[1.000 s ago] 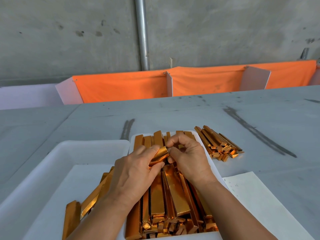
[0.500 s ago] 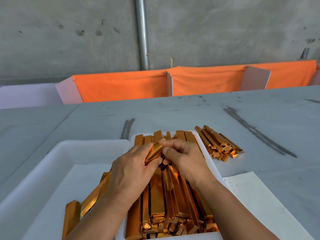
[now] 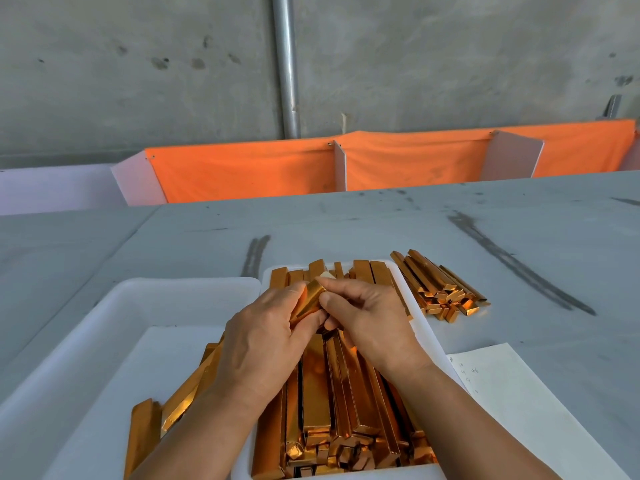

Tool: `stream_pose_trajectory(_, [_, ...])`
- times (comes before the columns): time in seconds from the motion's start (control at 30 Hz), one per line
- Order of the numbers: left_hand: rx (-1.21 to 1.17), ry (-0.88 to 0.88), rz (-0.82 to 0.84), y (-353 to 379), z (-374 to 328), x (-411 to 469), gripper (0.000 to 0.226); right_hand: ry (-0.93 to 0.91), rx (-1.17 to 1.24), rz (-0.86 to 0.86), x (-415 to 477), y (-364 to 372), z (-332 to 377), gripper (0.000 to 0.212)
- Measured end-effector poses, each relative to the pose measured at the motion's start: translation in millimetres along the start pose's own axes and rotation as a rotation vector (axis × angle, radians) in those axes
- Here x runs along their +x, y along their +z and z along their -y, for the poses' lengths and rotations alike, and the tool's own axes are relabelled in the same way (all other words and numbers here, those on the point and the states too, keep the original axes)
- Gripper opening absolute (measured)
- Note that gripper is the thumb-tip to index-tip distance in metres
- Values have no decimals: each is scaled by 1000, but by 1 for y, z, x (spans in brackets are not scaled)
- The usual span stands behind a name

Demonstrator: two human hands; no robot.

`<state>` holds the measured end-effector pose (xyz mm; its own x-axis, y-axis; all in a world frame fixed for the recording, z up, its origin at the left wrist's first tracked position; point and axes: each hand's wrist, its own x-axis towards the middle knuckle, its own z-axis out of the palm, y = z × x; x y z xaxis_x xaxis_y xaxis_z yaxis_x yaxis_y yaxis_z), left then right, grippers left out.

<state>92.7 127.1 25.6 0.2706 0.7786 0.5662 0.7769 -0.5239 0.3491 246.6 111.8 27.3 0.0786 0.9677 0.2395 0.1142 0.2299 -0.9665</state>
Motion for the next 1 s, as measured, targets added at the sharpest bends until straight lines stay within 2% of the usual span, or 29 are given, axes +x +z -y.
stream_pose_trajectory(0.17, [44, -56, 48, -1, 1, 0, 70, 47, 99, -118, 2, -6, 3, 21])
stream_pose_trajectory(0.3, [17, -67, 76, -2, 2, -2, 60, 43, 84, -186, 2, -11, 5, 19])
stream_pose_trajectory(0.47, [29, -33, 120, -3, 2, -1, 55, 34, 53, -177, 1, -10, 7, 18])
stream_pose_trajectory(0.63, [74, -71, 111, -3, 1, 0, 58, 37, 48, -175, 2, -11, 5, 19])
stream_pose_trajectory(0.77, [68, -25, 107, -3, 0, 0, 57, 3, 7, -94, 0, -5, 3, 21])
stream_pose_trajectory(1.0, [116, 6, 105, -1, 0, 1, 57, -13, -29, -89, 1, -5, 0, 21])
